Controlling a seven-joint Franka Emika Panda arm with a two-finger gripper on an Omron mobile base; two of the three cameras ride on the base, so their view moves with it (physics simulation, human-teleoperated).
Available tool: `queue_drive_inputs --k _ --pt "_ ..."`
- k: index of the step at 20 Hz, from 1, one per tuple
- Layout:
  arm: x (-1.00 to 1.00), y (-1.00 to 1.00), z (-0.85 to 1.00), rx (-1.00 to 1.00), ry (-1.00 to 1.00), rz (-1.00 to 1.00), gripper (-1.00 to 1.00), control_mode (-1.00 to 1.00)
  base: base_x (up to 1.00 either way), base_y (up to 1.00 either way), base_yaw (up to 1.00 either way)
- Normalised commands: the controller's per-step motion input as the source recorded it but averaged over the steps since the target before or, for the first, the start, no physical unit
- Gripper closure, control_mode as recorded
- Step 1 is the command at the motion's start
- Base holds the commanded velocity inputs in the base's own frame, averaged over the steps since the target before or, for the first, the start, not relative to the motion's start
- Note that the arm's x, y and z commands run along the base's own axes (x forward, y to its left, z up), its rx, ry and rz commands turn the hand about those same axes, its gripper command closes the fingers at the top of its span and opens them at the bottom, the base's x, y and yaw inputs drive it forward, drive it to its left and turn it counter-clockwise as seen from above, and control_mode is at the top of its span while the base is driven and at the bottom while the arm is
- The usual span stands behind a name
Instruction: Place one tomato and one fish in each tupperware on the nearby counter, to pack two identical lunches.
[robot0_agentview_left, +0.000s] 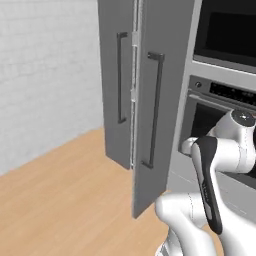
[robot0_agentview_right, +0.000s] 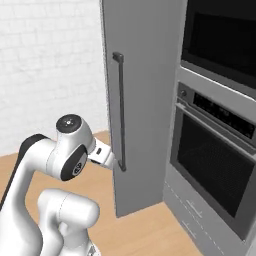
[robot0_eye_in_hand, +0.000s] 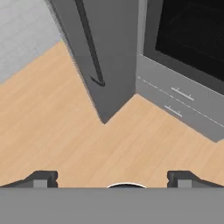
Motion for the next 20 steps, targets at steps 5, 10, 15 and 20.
queue_drive_inputs --k 5,10,15,20 --pt "0.00 0.00 0.00 0.00 0.00 0.00 -1.00 1.00 -1.00 0.67 0.56" --pt "0.00 0.00 0.00 0.00 0.00 0.00 -1.00 1.00 -0.97 0.98 0.48" --pt "0.00 0.00 0.00 0.00 0.00 0.00 -1.00 1.00 0.35 1.00 0.06" --pt "0.00 0.00 0.00 0.00 0.00 0.00 -1.00 1.00 1.00 1.00 -0.08"
